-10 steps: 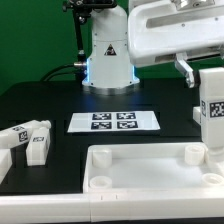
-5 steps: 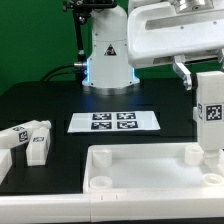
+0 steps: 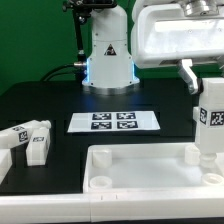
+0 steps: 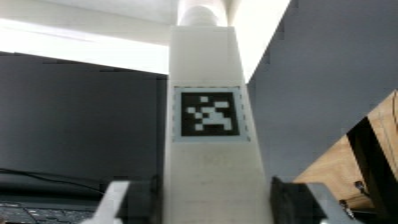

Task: Assemble desk

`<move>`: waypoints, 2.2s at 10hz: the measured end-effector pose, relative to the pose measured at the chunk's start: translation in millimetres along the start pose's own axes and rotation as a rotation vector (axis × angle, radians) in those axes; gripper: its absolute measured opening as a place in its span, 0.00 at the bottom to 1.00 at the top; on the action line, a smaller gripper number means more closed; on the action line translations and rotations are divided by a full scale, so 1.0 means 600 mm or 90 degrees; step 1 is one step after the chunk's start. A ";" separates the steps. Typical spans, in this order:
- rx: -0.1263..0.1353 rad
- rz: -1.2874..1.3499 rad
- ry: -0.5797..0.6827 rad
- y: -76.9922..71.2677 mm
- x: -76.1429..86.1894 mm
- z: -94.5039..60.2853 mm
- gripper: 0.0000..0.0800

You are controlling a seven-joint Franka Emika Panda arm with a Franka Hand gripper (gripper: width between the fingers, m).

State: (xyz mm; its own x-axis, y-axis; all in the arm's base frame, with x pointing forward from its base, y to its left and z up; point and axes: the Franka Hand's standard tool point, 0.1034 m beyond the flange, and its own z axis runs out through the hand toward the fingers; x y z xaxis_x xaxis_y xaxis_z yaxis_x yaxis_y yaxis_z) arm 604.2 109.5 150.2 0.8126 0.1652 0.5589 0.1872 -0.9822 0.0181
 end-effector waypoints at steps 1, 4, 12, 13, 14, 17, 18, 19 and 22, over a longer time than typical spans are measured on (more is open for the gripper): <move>0.000 0.000 0.000 0.000 0.000 0.000 0.36; 0.009 0.013 -0.033 0.014 0.021 0.008 0.36; 0.015 0.013 -0.045 -0.001 0.014 0.043 0.36; 0.015 0.012 -0.046 -0.002 0.011 0.043 0.36; 0.014 0.011 -0.046 0.000 0.009 0.044 0.36; 0.007 0.010 -0.032 0.003 0.001 0.053 0.36; 0.002 0.009 -0.013 0.003 0.005 0.056 0.36; -0.003 0.007 0.006 0.001 0.009 0.058 0.36; -0.004 0.006 0.011 0.001 0.009 0.058 0.36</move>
Offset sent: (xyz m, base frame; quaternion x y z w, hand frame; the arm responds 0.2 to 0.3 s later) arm 0.0326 -0.0037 0.0085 0.0283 -0.0540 0.0304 0.9977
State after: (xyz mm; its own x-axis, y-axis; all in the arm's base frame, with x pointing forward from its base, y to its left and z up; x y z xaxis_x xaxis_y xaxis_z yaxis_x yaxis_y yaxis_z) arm 627.8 112.8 124.5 0.8042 0.1547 0.5738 0.1761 -0.9842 0.0186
